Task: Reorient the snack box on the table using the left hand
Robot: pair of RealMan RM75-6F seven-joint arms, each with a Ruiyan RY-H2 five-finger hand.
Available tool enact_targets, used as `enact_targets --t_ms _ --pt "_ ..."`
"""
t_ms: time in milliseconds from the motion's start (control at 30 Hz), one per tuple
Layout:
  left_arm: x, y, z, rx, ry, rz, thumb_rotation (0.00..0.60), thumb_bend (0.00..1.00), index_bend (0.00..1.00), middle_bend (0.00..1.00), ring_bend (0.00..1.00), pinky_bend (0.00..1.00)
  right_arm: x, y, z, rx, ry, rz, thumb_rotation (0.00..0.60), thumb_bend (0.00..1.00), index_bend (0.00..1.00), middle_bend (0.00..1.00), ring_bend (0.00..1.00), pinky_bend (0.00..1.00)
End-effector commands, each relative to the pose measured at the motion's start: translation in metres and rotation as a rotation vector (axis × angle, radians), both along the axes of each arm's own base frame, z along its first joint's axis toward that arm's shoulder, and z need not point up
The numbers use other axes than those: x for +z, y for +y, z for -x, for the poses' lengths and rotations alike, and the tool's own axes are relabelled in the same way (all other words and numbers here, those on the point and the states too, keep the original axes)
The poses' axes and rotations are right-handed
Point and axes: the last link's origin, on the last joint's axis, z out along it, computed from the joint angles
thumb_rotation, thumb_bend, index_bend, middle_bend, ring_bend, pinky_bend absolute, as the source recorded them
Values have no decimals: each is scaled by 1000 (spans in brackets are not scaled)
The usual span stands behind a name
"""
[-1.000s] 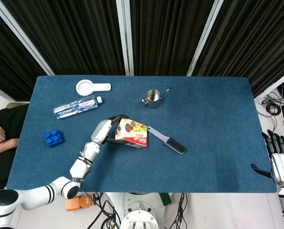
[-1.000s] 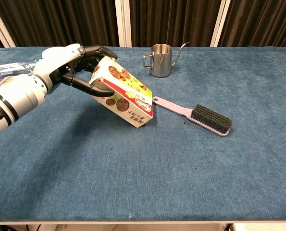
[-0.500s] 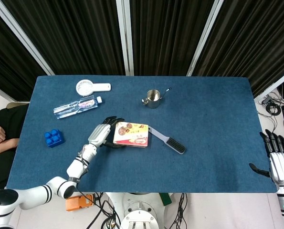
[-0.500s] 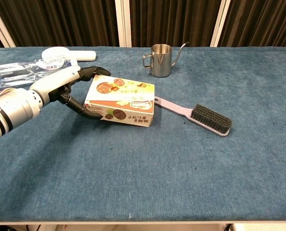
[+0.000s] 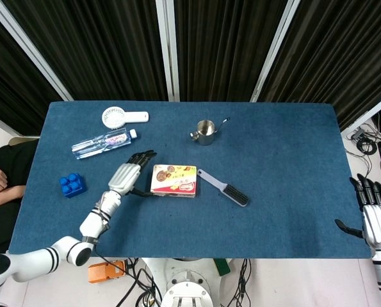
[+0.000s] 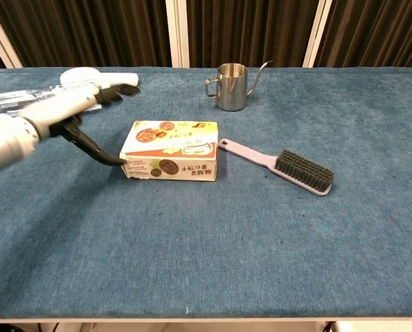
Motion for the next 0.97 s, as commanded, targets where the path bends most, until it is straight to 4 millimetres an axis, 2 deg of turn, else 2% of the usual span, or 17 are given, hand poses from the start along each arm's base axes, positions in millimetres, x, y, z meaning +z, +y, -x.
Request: enact_targets --t_ms 33,167,267,433,667,967 --pt "37 -6 16 12 56 -97 600 1 0 0 0 0 1 1 1 -5 -2 2 600 219 0 43 0 0" --pt "79 -21 39 59 137 -186 600 1 0 0 0 0 3 3 4 -8 -13 8 600 218 0 43 0 0" --pt "108 -42 59 115 187 -235 600 1 0 0 0 0 3 2 5 -6 -20 10 600 218 0 43 0 0" --pt "139 -76 91 182 266 -302 600 1 0 0 0 0 2 2 4 9 -25 9 600 218 0 43 0 0" --pt "161 -125 125 229 351 -395 600 1 0 0 0 0 -5 4 -1 33 -29 -6 600 218 0 43 0 0" --pt "175 -182 139 257 355 -430 600 1 45 36 0 0 -10 7 -8 65 -31 -3 600 218 0 43 0 0"
